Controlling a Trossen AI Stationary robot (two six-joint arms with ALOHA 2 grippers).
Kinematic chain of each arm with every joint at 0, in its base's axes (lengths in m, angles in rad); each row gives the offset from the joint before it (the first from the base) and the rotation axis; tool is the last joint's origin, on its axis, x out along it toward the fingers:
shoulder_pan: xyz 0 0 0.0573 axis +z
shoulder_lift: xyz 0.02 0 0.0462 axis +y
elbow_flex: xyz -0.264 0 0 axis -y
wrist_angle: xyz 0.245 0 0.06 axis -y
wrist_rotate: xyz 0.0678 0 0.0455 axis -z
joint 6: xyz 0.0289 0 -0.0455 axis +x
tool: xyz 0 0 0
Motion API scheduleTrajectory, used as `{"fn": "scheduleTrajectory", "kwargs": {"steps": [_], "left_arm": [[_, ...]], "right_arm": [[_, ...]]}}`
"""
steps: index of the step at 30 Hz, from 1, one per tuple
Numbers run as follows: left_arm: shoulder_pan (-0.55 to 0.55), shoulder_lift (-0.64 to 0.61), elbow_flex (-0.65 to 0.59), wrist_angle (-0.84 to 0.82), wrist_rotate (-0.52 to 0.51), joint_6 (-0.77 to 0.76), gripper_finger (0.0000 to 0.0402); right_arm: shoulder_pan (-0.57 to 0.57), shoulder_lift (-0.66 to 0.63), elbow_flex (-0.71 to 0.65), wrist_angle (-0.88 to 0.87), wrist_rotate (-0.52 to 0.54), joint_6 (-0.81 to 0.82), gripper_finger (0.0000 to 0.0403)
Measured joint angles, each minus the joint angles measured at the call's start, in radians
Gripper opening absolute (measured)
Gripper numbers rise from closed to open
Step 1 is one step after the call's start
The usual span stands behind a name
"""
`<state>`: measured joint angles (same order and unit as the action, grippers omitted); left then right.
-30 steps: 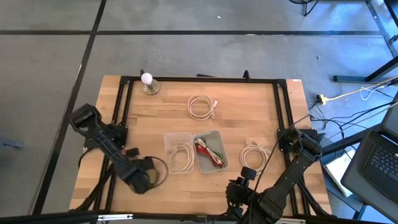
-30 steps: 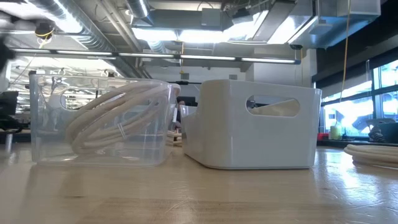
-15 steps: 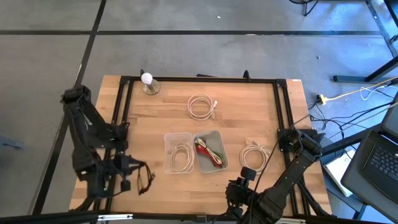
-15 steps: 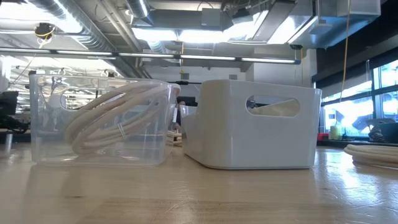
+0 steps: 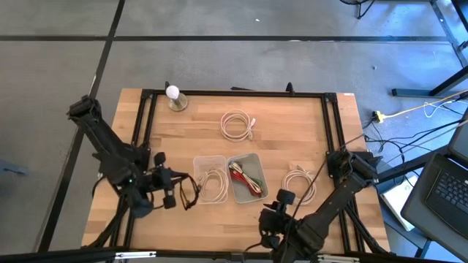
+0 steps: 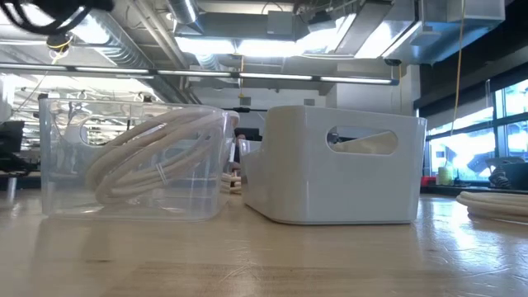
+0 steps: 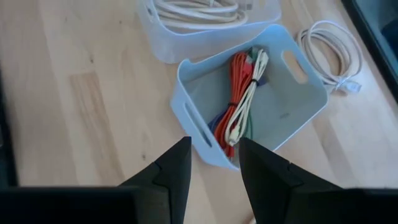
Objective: Pick & Place USB Port
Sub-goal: Put the black HDMI cable into the transparent bin
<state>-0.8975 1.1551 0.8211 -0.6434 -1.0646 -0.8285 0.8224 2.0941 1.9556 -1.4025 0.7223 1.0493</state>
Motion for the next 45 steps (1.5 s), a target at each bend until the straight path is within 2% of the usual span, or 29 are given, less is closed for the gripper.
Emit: {"fn": "scheduleTrajectory", "kwargs": {"steps": [5,14,23,35,45], "left_arm": [[0.145,-0.012,0.000,0.184,0.169,0.255,0.0005],[0.398,0.061,0.000,0.321,0.430,0.461,0.0005],[0.514,0.104,-0.017,0.366,0.556,0.504,0.0005],[0.615,0.098,-0.224,0.685,0.725,0.527,0.0004],[0.641,0.097,-0.281,0.681,0.746,0.496,0.0004]], "right_arm": [[-0.015,0.000,0.000,0.000,-0.007,-0.010,0.0138],[0.015,0.000,0.000,-0.008,-0.016,-0.011,0.0138],[0.068,0.000,0.000,-0.011,-0.016,0.017,0.0138],[0.078,0.000,0.000,-0.008,-0.005,0.020,0.0138],[0.078,0.000,0.000,-0.008,0.000,0.020,0.0138]]}}
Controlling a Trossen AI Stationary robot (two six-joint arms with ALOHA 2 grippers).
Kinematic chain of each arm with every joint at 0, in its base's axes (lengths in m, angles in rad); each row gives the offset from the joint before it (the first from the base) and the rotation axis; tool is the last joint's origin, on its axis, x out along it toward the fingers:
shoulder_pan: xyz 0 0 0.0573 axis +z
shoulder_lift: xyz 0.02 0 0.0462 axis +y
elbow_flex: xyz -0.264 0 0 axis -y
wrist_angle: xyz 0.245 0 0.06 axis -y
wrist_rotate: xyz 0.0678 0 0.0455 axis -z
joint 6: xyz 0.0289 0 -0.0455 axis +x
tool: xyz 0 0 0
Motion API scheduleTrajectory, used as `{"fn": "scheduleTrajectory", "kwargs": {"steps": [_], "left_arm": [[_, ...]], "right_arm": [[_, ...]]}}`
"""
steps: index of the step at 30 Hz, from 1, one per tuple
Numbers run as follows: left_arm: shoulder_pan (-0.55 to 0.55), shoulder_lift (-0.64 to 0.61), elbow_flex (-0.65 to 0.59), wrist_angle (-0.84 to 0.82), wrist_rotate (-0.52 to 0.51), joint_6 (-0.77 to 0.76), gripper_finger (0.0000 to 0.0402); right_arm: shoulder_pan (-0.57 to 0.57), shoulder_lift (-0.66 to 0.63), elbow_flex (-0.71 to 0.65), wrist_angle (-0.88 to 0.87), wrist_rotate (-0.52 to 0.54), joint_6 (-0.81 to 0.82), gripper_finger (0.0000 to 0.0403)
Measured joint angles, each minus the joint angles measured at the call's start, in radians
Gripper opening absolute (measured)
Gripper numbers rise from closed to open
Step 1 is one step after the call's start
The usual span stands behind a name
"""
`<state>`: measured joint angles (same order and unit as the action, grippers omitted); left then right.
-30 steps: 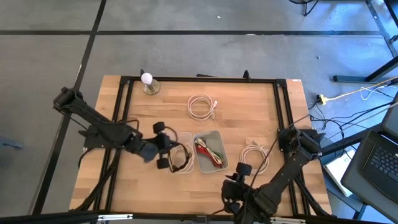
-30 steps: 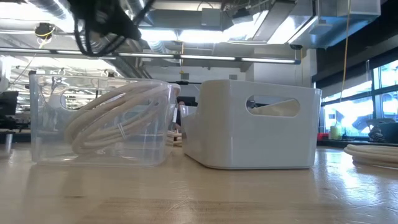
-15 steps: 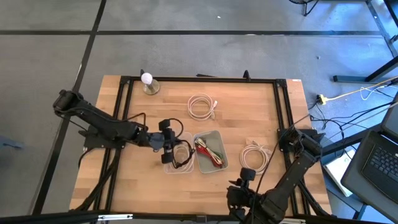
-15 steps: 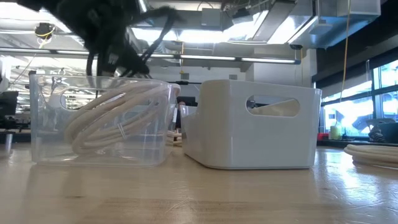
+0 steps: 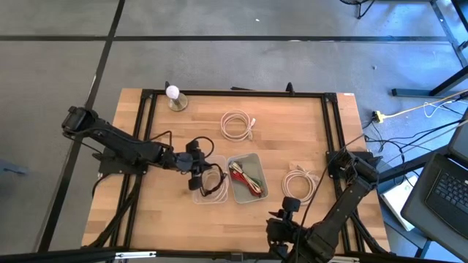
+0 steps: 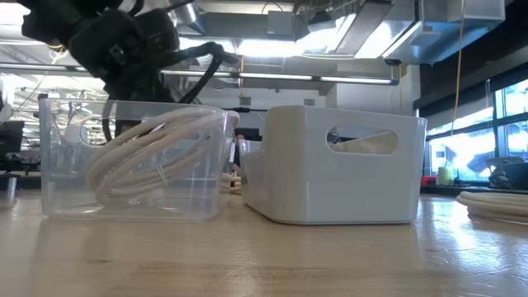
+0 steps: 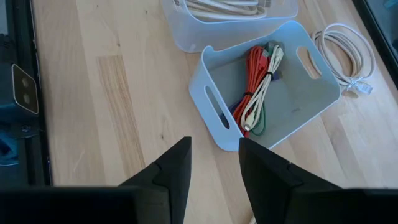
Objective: Pick & Place USB Port
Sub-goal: Put the black HDMI cable into the transparent bin
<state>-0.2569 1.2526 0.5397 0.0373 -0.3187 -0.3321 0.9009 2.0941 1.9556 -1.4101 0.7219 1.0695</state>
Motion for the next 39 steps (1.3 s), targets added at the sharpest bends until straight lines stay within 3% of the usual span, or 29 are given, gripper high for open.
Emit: {"fn": "scheduleTrajectory", "kwargs": {"steps": [17,29,39], "left_arm": [[0.066,0.011,-0.079,0.071,0.085,-0.049,0.0004],[0.072,0.092,-0.079,0.110,0.128,-0.036,0.0012],[0.072,0.082,-0.078,0.190,0.134,0.059,0.0065]], "right_arm": [[-0.004,0.000,0.000,0.001,0.004,-0.002,0.0138],[-0.010,0.000,0.000,0.004,0.004,-0.004,0.0138],[-0.010,0.000,0.000,0.004,0.003,-0.004,0.0138]]}}
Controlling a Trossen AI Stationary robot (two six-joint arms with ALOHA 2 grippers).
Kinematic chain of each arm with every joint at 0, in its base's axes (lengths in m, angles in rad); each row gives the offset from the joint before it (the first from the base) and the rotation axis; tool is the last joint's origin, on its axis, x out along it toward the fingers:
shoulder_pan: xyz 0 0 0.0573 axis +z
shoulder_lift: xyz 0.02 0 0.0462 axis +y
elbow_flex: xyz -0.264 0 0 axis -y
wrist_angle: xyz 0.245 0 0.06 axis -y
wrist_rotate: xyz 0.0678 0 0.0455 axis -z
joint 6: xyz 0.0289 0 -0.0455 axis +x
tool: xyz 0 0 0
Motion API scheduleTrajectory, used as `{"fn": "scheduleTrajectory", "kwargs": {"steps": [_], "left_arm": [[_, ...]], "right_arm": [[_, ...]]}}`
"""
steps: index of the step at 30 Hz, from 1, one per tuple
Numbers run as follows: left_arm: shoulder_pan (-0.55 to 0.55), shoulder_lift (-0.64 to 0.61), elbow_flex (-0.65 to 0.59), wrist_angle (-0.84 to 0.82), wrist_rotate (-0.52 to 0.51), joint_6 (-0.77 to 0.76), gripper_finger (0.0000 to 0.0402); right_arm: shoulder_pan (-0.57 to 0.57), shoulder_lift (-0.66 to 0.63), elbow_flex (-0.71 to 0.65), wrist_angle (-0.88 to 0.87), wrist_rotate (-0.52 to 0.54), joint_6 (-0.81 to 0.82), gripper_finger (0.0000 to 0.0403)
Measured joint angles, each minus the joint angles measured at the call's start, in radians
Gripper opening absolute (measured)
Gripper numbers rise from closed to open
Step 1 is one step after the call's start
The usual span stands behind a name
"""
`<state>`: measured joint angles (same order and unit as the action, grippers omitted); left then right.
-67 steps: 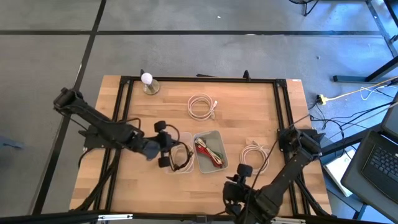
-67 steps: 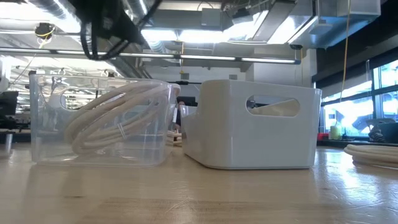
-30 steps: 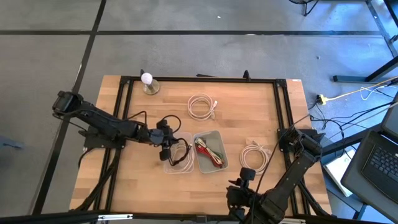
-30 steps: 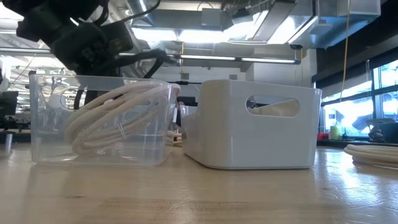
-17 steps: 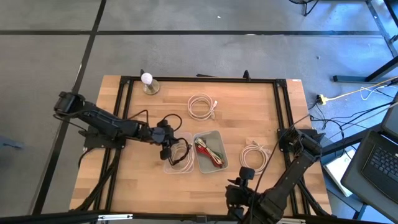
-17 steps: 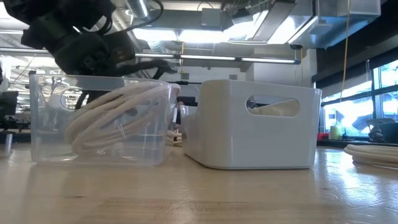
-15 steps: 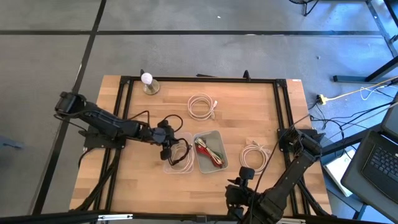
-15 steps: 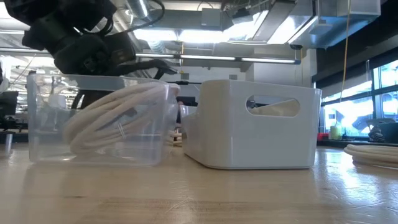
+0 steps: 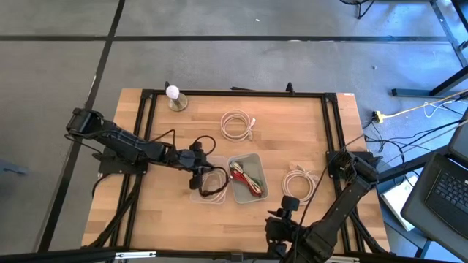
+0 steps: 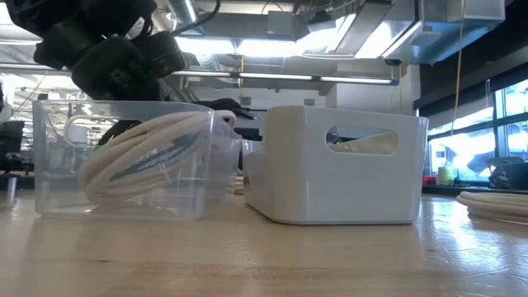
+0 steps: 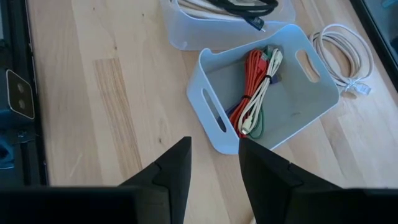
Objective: Pick & Place USB Port
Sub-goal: Put the black HDMI cable into the transparent bin, then put the top white HDMI cable into the transparent bin
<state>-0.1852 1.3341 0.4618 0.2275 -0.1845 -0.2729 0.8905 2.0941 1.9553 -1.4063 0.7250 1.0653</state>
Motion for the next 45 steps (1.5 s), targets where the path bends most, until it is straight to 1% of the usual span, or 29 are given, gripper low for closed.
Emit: {"fn": "scheduleTrajectory", "kwargs": {"steps": [6,10,14,16,19,21,24,26,31,34,38,41,43,45], "left_arm": [[0.000,-0.029,0.037,-0.001,-0.002,0.033,0.0116],[-0.002,-0.080,0.107,-0.001,0.011,0.092,0.0142],[-0.006,-0.134,0.193,0.005,0.012,0.180,0.0154],[-0.005,-0.141,0.231,-0.012,-0.047,0.225,0.0156],[0.022,-0.128,0.276,-0.030,-0.211,0.212,0.0156],[0.069,-0.106,0.308,-0.051,-0.244,0.184,0.0156],[0.149,-0.053,0.361,-0.091,-0.208,0.160,0.0154],[0.195,-0.005,0.399,-0.152,-0.190,0.155,0.0151],[0.285,0.131,0.510,-0.363,-0.172,0.119,0.0154],[0.325,0.197,0.599,-0.494,-0.136,0.113,0.0162],[0.378,0.247,0.736,-0.674,-0.102,0.083,0.0170],[0.433,0.273,0.828,-0.793,-0.073,0.013,0.0171],[0.470,0.292,0.878,-0.842,-0.031,-0.015,0.0171],[0.496,0.305,0.913,-0.880,-0.014,-0.021,0.0171]], "right_arm": [[0.000,0.000,0.000,0.000,0.000,0.000,0.0138],[0.000,0.000,0.000,0.000,0.000,0.000,0.0138],[0.000,0.000,0.000,0.000,0.000,0.000,0.0138],[-0.001,0.000,0.000,0.000,0.000,0.000,0.0138],[-0.006,0.000,0.000,0.002,0.000,0.000,0.0138],[-0.012,0.000,0.000,0.004,0.010,-0.001,0.0138],[-0.020,0.000,0.000,0.004,0.032,-0.008,0.0138],[-0.025,0.000,0.000,0.003,0.031,-0.022,0.0138],[-0.026,0.000,0.000,-0.001,0.032,-0.031,0.0138],[-0.026,0.000,0.000,-0.004,0.031,-0.030,0.0138],[-0.020,0.000,0.000,-0.004,0.031,-0.026,0.0138],[-0.016,0.000,0.000,-0.004,0.032,-0.027,0.0138],[-0.017,0.000,0.000,-0.004,0.031,-0.030,0.0138],[-0.017,0.000,0.000,-0.005,0.032,-0.031,0.0138]]}}
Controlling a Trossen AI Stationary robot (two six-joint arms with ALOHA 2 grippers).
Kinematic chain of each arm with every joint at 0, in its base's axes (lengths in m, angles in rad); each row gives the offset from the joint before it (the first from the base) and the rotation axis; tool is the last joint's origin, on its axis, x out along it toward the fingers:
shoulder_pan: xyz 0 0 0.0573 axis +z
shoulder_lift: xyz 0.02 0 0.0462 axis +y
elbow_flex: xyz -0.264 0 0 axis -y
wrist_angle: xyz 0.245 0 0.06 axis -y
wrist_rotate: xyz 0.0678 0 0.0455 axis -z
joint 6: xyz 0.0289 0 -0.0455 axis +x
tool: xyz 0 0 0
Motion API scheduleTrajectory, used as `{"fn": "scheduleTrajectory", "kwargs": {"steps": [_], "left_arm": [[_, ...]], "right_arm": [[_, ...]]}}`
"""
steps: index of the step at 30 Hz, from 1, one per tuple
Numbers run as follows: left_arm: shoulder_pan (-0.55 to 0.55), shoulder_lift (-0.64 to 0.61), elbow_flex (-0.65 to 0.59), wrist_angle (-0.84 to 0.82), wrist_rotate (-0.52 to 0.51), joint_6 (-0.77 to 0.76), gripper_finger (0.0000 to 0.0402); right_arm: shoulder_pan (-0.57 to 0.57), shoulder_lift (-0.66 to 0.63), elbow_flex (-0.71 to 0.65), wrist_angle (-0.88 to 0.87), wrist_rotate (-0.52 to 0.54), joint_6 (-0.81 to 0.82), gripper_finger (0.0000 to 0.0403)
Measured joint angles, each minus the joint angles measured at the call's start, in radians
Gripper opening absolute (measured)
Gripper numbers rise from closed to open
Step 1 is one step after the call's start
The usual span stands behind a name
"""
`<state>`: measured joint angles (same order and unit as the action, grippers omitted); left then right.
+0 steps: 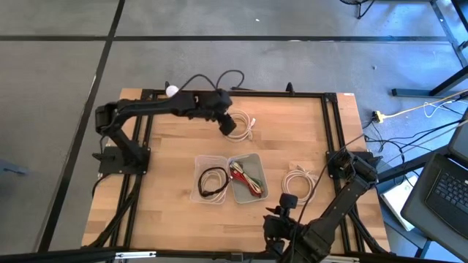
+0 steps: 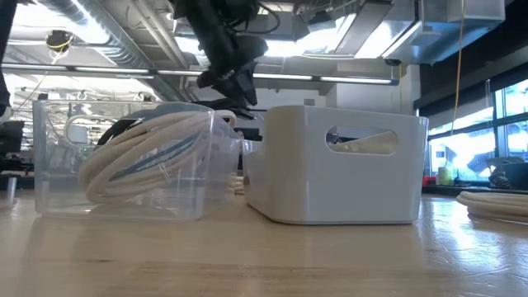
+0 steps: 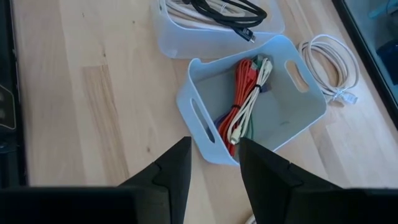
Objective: Pick & Place USB Port
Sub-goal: Put the top white HDMI cable into the transparent bin
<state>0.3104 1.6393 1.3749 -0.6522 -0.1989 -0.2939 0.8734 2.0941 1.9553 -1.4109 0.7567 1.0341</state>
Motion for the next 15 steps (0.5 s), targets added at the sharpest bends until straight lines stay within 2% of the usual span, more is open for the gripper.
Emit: {"fn": "scheduleTrajectory", "kwargs": {"steps": [6,12,15], "left_arm": [[0.018,0.060,0.006,-0.033,-0.030,0.043,0.0171],[0.039,0.142,0.005,-0.136,-0.014,0.046,0.0171],[0.043,0.167,0.005,-0.137,-0.012,0.030,0.0171]], "right_arm": [[0.002,0.000,0.000,0.000,-0.005,-0.002,0.0138],[0.013,0.000,0.000,0.000,-0.006,0.006,0.0138],[0.018,0.000,0.000,0.000,-0.009,0.016,0.0138]]}}
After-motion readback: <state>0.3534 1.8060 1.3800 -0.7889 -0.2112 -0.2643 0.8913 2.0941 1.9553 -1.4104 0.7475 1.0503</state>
